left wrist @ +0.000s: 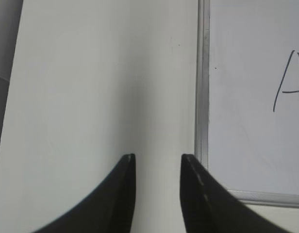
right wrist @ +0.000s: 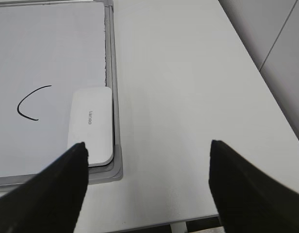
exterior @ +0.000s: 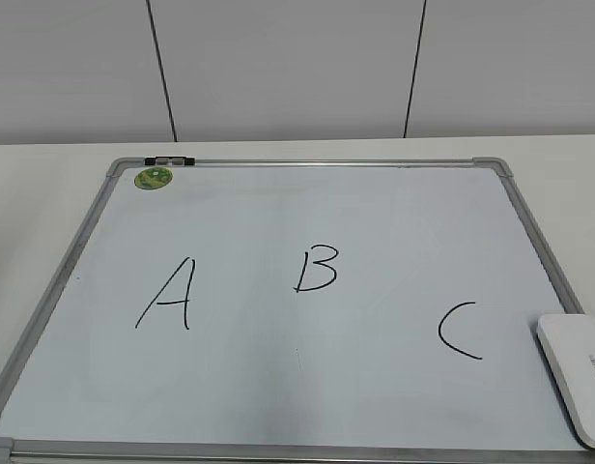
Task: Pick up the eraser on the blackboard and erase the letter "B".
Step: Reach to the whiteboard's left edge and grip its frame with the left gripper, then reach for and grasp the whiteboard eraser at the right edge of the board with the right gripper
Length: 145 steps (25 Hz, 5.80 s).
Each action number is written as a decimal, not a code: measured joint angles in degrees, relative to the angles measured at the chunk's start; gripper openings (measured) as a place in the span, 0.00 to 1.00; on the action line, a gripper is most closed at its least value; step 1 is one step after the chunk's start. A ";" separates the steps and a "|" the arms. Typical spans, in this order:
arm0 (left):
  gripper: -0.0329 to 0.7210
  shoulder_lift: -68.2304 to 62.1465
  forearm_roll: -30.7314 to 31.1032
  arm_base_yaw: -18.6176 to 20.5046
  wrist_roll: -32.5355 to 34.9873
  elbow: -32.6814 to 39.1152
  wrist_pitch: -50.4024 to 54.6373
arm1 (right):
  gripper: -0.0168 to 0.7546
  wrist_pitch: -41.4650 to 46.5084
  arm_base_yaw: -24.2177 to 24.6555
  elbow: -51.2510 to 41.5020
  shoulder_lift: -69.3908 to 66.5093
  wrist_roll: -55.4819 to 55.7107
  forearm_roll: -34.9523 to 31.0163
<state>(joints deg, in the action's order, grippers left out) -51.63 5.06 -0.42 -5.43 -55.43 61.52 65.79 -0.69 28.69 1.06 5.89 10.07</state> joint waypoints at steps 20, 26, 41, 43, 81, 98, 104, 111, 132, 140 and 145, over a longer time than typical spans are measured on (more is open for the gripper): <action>0.36 -48.01 -3.94 0.00 4.29 -24.68 -4.36 | 0.76 0.00 0.00 0.00 0.00 0.00 0.00; 0.36 -56.34 -7.19 -0.47 5.75 -27.93 -4.46 | 0.76 0.00 0.00 0.00 0.00 0.00 0.00; 0.36 -66.05 -8.23 -0.95 10.79 -28.21 -6.59 | 0.76 0.00 0.00 0.00 0.00 0.00 0.00; 0.36 -66.79 -8.73 -1.18 11.85 -28.21 -6.84 | 0.77 0.00 0.00 0.00 0.00 0.00 0.00; 0.36 -71.29 -12.35 -2.11 12.49 -28.48 -11.95 | 0.76 0.00 0.00 0.00 0.00 0.00 0.00; 0.10 -71.41 -12.51 -2.11 11.38 -28.71 -11.64 | 0.76 0.00 0.00 0.00 0.00 0.00 0.73; 0.10 -71.41 -12.51 -2.11 11.38 -28.71 -11.40 | 0.76 -0.74 0.12 0.77 -6.19 0.00 0.37; 0.10 -71.41 -12.51 -2.11 11.38 -28.71 -11.40 | 0.76 -3.53 0.12 4.00 -28.13 0.00 -3.76; 0.10 -71.41 -12.51 -2.11 11.38 -28.75 -11.32 | 0.76 -15.11 0.12 14.84 -81.25 -7.04 -17.33; 0.10 -71.41 -12.51 -2.11 11.38 -28.75 -11.32 | 0.89 -16.18 0.12 18.78 -89.45 -7.14 -14.71; 0.10 -71.41 -12.51 -2.11 11.38 -28.75 -11.32 | 0.89 -16.97 0.12 19.87 -93.15 -7.32 -16.54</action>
<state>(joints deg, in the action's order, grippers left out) -123.04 -7.45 -2.53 5.95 -84.18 50.20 48.82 -0.57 48.56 -92.09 -1.43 -6.47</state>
